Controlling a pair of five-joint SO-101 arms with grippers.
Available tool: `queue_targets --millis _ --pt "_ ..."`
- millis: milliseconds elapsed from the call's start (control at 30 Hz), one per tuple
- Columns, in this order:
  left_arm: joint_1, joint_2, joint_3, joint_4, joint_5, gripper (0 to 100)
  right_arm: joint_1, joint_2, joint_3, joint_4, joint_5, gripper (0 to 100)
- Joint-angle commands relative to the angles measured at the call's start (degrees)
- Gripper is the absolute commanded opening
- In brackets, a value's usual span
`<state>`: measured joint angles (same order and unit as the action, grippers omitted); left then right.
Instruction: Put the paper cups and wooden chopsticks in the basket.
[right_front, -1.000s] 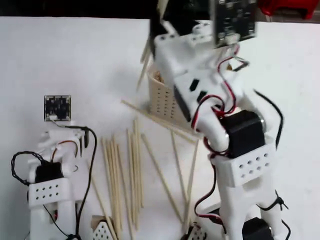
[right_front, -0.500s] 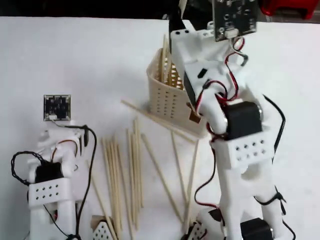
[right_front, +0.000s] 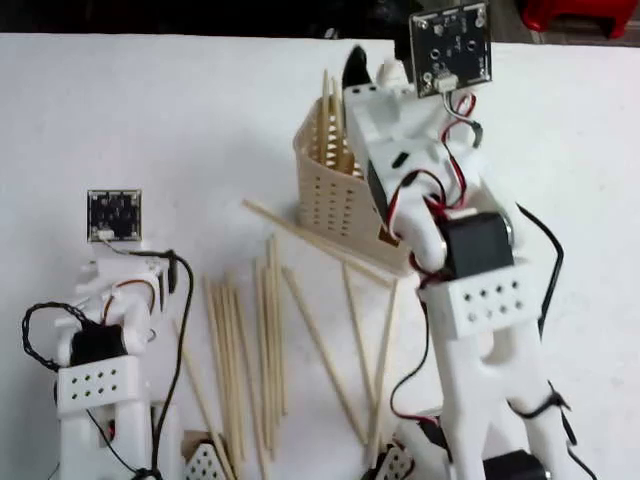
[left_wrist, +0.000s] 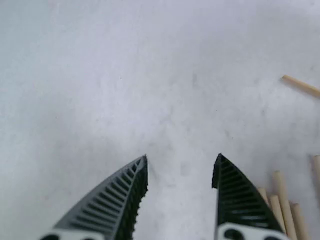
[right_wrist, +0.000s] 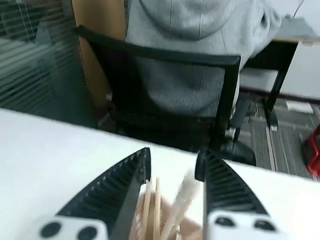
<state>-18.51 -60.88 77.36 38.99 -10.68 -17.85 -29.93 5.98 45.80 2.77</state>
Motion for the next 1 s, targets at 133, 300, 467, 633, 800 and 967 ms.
queue_targets --millis 133,300,467,633,800,967 --pt "-0.6 -1.6 -0.4 -1.3 0.4 22 -8.0 -5.6 0.2 21.2 0.5 15.4" --pt "-0.6 -1.6 -0.4 -1.3 0.4 21 -15.3 -2.5 0.2 34.9 -0.1 15.4" --pt "-2.7 -1.6 -0.5 -1.4 0.4 21 -21.1 2.8 3.2 38.8 -1.8 15.4" --pt "-3.6 -1.6 -0.5 -2.4 0.5 21 -25.5 9.1 13.5 28.8 -9.5 15.4" --pt "-3.6 -1.6 -0.5 -2.4 0.5 21 -26.2 16.0 21.9 15.4 -9.8 15.2" --pt "-3.6 -1.6 -0.5 -2.4 0.5 21 -26.2 25.1 24.2 7.8 -9.8 15.2"
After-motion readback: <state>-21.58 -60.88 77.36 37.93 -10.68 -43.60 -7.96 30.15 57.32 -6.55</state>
